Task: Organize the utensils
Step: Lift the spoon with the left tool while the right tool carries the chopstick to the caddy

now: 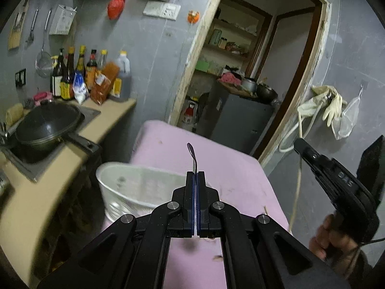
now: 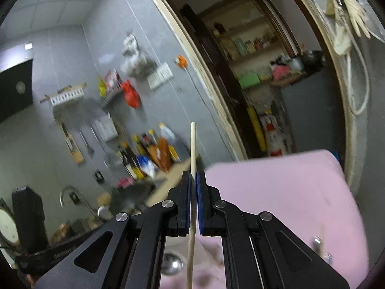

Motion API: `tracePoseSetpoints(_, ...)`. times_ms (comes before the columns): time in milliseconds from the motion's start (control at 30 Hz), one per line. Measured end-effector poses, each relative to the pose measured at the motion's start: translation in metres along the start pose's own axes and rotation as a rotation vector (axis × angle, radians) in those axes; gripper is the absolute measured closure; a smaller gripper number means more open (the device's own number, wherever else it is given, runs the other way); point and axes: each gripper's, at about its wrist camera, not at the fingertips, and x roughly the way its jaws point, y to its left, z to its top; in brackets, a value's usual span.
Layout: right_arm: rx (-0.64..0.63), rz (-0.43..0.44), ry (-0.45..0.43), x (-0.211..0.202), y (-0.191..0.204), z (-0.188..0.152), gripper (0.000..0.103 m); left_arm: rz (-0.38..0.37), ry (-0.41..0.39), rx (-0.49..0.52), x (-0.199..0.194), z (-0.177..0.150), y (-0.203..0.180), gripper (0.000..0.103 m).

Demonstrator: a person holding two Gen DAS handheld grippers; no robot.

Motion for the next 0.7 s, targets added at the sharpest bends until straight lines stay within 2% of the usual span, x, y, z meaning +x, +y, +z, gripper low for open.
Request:
tracePoseSetpoints(200,-0.048,-0.008,-0.127,0.045,0.044,0.01,0.1,0.026,-0.054,0.017,-0.018,0.039,0.041,0.103)
tracePoseSetpoints(367,-0.047,-0.067,-0.182,0.08,0.054,0.001,0.1,0.068,-0.075,0.064,-0.013,0.057,0.068,0.103)
tracePoseSetpoints(700,-0.153,-0.186,-0.118,0.127,0.055,-0.04,0.1,0.108,0.013,0.152,0.039,0.03,0.092,0.103)
